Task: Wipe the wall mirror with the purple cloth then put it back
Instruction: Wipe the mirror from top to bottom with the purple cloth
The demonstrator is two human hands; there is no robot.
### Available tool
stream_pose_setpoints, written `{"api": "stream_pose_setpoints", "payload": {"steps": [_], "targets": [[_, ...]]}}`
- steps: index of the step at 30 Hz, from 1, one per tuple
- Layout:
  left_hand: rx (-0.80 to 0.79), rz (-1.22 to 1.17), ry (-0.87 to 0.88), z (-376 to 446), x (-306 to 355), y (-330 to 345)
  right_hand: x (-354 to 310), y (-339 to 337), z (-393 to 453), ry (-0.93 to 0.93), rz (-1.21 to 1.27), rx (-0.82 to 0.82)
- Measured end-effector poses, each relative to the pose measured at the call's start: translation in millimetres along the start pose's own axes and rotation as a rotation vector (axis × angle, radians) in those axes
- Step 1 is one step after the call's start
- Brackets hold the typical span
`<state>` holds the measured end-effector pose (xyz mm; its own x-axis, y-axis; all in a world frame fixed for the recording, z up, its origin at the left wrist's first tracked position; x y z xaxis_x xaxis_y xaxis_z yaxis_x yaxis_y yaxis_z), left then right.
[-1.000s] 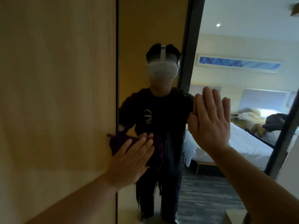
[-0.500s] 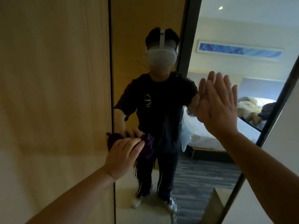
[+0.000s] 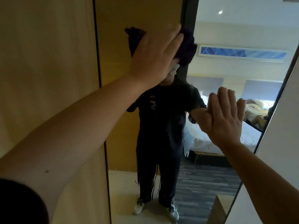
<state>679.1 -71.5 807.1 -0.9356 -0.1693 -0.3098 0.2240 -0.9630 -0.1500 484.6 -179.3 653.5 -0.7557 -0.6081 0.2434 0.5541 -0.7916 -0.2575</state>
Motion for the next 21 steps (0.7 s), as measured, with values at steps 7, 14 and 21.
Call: {"api": "stream_pose_setpoints", "payload": {"steps": [7, 14, 21], "targets": [[-0.031, 0.013, 0.016, -112.4, 35.0, 24.1, 0.5, -0.2, 0.0, -0.027, -0.019, 0.064], [-0.074, -0.037, 0.048, -237.9, 80.3, 47.5, 1.4, 2.7, -7.0, -0.047, 0.028, 0.106], [-0.195, 0.001, 0.141, -357.1, 123.1, 63.8, 3.8, -3.2, -5.3, -0.040, 0.130, 0.074]]}}
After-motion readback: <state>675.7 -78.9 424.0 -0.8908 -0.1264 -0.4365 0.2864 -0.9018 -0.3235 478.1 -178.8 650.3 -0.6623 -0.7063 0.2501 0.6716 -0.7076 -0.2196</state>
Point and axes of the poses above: each hand's wrist, its own z-axis towards the middle knuckle, its own y-axis out of the palm, x = y × z, the point moved 6 cm from there along z, towards the middle knuckle, and after that the axes turned 7 degrees about -y, right-handed, at the moved point
